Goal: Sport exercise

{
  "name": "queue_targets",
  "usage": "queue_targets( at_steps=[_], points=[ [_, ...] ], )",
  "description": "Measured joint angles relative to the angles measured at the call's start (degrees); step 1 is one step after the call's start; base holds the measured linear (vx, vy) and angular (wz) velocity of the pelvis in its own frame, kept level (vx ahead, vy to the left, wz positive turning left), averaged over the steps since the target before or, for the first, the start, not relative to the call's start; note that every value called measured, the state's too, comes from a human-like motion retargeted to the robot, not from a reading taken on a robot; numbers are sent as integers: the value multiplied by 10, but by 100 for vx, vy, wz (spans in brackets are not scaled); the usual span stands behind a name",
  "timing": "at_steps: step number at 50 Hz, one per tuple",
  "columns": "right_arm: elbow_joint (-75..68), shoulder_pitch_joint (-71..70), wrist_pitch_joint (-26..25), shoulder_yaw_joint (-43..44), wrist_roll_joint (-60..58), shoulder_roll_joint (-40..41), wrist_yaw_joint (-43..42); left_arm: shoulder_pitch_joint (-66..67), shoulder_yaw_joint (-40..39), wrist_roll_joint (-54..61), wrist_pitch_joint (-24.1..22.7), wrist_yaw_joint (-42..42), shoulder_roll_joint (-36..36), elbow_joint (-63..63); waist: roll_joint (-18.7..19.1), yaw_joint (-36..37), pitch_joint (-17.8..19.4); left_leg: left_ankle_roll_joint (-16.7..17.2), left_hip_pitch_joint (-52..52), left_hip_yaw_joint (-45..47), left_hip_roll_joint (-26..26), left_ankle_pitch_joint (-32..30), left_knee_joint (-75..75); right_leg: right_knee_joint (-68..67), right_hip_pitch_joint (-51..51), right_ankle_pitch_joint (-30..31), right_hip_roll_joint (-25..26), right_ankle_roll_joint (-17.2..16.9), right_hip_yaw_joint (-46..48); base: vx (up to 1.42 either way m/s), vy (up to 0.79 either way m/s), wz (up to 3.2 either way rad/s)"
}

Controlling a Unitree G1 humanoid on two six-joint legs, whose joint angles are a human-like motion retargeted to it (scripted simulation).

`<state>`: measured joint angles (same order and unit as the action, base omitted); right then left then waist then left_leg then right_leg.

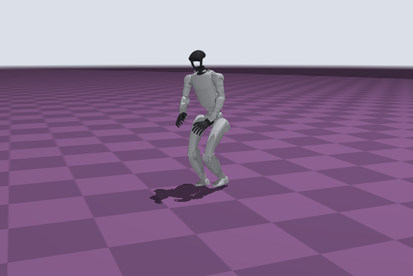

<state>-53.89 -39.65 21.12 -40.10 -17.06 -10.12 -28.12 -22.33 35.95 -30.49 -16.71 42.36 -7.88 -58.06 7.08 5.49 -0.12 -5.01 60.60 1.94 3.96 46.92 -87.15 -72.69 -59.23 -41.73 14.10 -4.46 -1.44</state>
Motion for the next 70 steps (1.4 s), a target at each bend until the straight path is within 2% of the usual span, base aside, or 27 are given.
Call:
queue_targets(
  at_steps=[5, 9, 12, 18, 25, 30, 33, 40, 48, 53, 58, 70],
  points=[
    [-9, -37, -13, -15, -45, 18, -14, -14, 7, -38, 21, 19, -3, -12, -12, -22, 21, 1, 18, 24, -11, -3, 41, -26, -39, 4, -25, -6, 6, -5, 9, -90],
    [-7, -44, -11, -19, -63, 20, -32, -35, 20, -75, 33, 38, -4, 3, -21, -40, 39, -8, 40, 65, 4, 3, 44, -80, -77, -18, -97, 23, 63, -11, 9, -79],
    [8, -40, -2, -11, -66, 13, -53, -52, 30, -105, 38, 55, -5, 28, -25, -59, 54, -20, 64, 91, 8, 9, 41, -121, -106, -28, -142, 32, 86, -13, 9, -53],
    [61, -16, 23, 31, -40, -8, -97, -74, 34, -131, 35, 82, -7, 101, -26, -87, 87, -45, 125, 126, 29, 17, 8, -182, -159, -32, -198, 41, 119, -12, 9, -69],
    [132, 11, 47, 91, 24, -23, -128, -84, 26, -123, 19, 92, -9, 200, -28, -107, 124, -76, 201, 141, 55, 28, -57, -225, -210, -30, -213, 45, 136, -9, 9, -94],
    [173, 19, 62, 121, 76, -22, -133, -95, 33, -112, 13, 87, -7, 253, -35, -121, 137, -100, 269, 129, 47, 31, -108, -270, -258, -41, -219, 57, 135, -11, 10, -76],
    [192, 18, 68, 130, 107, -22, -125, -108, 47, -101, 10, 77, -8, 274, -40, -133, 148, -100, 293, 115, 46, 31, -137, -306, -276, -51, -227, 71, 136, -12, 4, -47],
    [214, 8, 74, 134, 168, -25, -97, -136, 87, -87, 7, 40, -7, 302, -64, -156, 204, -100, 294, 91, 48, 31, -219, -409, -265, -81, -253, 104, 132, -15, 4, -34],
    [214, -2, 70, 145, 191, -50, -53, -145, 95, -95, -1, -4, -1, 337, -71, -132, 244, -100, 294, 59, 59, 31, -314, -504, -255, -82, -262, 121, 131, -16, 8, -49],
    [208, 1, 62, 156, 181, -74, -20, -128, 66, -100, -6, -24, -3, 363, -63, -100, 246, -100, 294, 46, 61, 31, -361, -549, -251, -82, -267, 126, 131, -14, 9, -44],
    [216, 16, 53, 172, 156, -110, 15, -89, 11, -89, -11, -33, -22, 395, -49, -63, 230, -100, 294, 41, 63, 31, -397, -581, -259, -67, -264, 117, 122, -13, 12, -49],
    [337, 158, 30, 227, 72, -164, 66, 49, -117, -47, -4, -40, -102, 410, -27, -10, 143, -100, 294, 33, 62, 30, -447, -596, -293, 17, -219, 79, 115, -10, 18, -71]
  ],
)
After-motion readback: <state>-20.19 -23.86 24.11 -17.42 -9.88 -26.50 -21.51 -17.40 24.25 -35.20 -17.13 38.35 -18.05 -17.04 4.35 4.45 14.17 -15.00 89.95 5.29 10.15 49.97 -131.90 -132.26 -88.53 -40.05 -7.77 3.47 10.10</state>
